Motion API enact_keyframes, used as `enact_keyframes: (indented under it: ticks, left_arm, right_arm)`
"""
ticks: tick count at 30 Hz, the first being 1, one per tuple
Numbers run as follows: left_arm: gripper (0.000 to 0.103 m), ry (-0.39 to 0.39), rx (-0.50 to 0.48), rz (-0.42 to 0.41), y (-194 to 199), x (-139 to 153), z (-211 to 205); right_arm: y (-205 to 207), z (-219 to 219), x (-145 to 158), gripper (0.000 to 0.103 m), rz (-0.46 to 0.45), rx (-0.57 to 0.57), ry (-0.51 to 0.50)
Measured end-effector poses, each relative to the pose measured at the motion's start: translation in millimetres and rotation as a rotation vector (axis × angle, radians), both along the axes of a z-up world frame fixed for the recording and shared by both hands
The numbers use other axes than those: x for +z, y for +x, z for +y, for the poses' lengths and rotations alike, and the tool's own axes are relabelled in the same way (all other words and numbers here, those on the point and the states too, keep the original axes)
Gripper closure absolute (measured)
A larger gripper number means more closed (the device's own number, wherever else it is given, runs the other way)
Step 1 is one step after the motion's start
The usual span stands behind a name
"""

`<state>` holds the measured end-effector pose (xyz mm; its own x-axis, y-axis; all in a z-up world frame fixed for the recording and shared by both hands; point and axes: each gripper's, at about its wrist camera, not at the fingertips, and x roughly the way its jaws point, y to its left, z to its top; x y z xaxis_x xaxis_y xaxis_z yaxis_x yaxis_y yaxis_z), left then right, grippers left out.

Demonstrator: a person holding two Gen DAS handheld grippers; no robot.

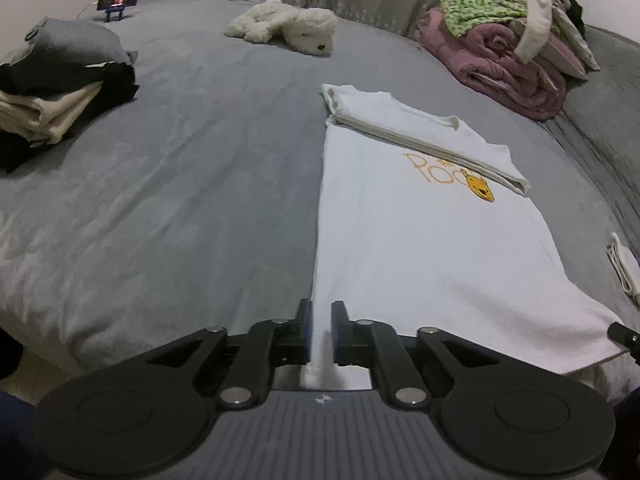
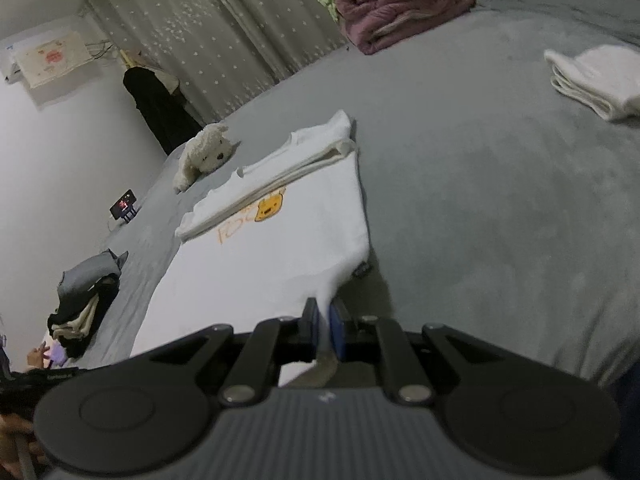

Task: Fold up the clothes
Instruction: 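Lift the hem with both grippers and fold it over toward the collar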

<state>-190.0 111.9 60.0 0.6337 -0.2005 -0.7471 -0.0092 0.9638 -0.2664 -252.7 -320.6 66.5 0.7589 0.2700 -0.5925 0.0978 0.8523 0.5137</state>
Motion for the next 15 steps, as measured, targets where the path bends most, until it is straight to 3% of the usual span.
enact_keyframes:
  ticks: [4,8,15]
  left_arm:
    - [0.084,0.002,-0.022,0.029,1.3,-10.1,-5.0]
    - [0.070,0.002,-0.043,0.019,-1.0,-15.3,-9.9]
    - [0.073,0.027,-0.059,0.001,-4.6,-20.4,-12.3]
  right_arm:
    - [-3.0,-1.2,-4.9,0.093,0.015,-0.005,-0.004]
    - [-2.7,-0.5,-10.7,0.090,0.040,-0.007,-0.011]
    - [0.0,1.7,-22.2,0.080,0.083,0.002,0.003]
